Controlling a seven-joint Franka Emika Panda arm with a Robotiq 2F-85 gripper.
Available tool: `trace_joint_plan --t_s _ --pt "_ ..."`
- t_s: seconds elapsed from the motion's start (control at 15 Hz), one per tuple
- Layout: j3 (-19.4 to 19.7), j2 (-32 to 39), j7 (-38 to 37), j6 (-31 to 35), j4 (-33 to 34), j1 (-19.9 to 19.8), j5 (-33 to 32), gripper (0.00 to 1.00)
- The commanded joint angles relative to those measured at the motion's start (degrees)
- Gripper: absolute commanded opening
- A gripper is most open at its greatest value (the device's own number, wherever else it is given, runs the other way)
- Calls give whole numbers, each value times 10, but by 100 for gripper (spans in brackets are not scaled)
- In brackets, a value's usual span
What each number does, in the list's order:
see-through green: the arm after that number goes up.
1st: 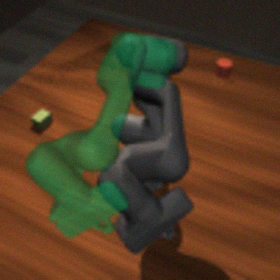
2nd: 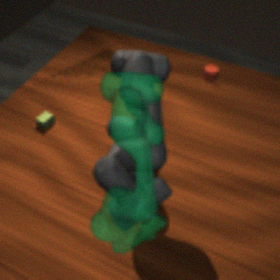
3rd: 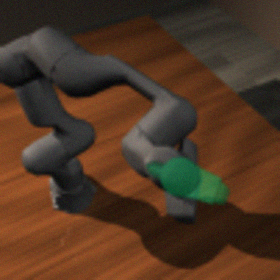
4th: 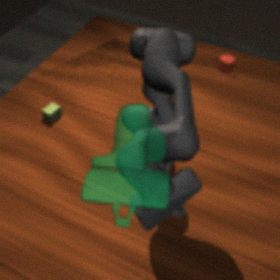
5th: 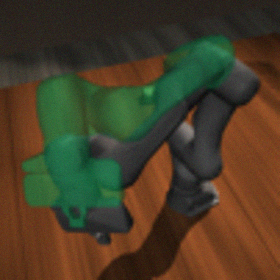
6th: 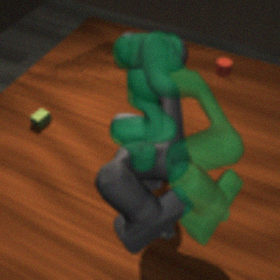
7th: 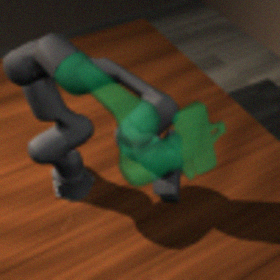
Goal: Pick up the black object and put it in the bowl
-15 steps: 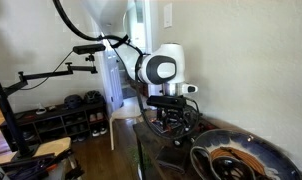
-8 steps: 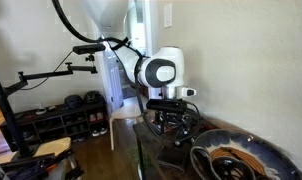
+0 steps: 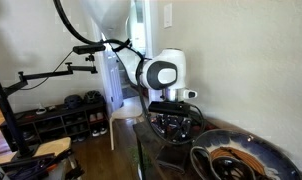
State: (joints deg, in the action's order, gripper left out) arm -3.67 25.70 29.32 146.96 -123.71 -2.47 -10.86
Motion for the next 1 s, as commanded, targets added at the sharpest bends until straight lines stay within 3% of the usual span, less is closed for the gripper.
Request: trace_joint_plan --t_s 0.0,0.07,0.13,0.4,0.93 --pt "-10 6 21 -9 7 -13 0 62" --pt "-10 8 23 -9 8 -13 0 54" --pt "-11 9 26 -9 9 -13 0 40" --pt "-8 4 24 -7 6 -10 -4 16" --pt "6 -40 0 11 -21 -2 -23 16"
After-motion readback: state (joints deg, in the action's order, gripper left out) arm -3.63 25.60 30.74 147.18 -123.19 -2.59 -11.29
